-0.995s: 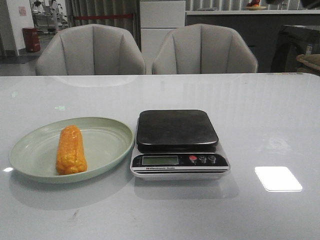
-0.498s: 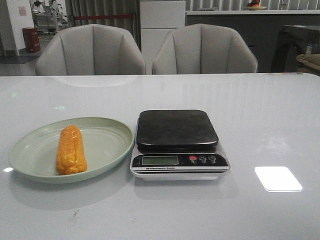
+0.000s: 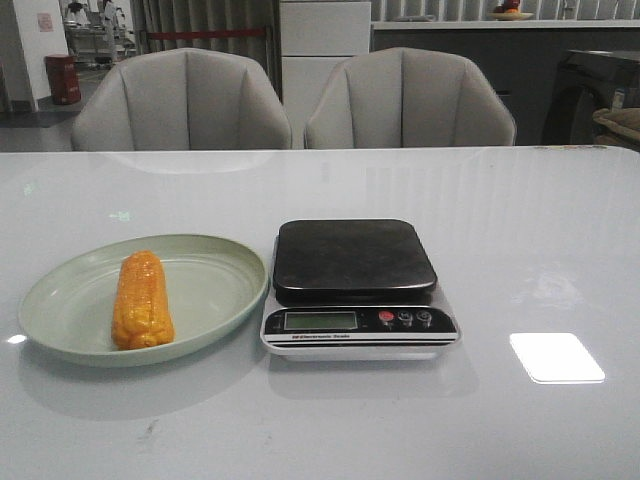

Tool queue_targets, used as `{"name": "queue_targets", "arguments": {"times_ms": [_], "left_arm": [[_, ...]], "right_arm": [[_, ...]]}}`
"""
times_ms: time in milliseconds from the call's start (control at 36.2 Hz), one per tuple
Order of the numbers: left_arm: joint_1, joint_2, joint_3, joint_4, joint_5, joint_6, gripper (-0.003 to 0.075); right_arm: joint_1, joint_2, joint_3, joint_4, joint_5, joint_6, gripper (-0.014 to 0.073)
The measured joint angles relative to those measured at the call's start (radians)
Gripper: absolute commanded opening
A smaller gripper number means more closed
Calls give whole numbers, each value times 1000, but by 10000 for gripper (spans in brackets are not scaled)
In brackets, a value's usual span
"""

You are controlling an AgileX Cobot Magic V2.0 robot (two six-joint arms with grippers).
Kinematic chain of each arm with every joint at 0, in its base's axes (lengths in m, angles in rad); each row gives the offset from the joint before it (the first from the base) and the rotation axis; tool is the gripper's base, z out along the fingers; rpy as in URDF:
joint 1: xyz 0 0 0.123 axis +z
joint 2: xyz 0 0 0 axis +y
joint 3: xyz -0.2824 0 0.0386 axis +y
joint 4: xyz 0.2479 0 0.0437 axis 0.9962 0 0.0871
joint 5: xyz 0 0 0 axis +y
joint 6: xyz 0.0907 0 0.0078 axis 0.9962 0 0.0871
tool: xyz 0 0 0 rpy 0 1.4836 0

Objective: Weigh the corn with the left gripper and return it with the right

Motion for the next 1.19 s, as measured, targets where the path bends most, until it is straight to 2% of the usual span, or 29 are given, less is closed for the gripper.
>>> {"name": "queue_targets", "arguments": {"times_ms": [719, 885, 1189], "left_arm": [[14, 0, 18, 24, -25, 0, 121], [117, 0, 91, 33, -191, 11, 121], [435, 0, 343, 35, -487, 17, 121]], "right_arm": [[0, 0, 0, -2, 0, 0, 169], [0, 0, 0, -2, 0, 0, 169], [0, 0, 0, -4, 0, 0, 169]]}}
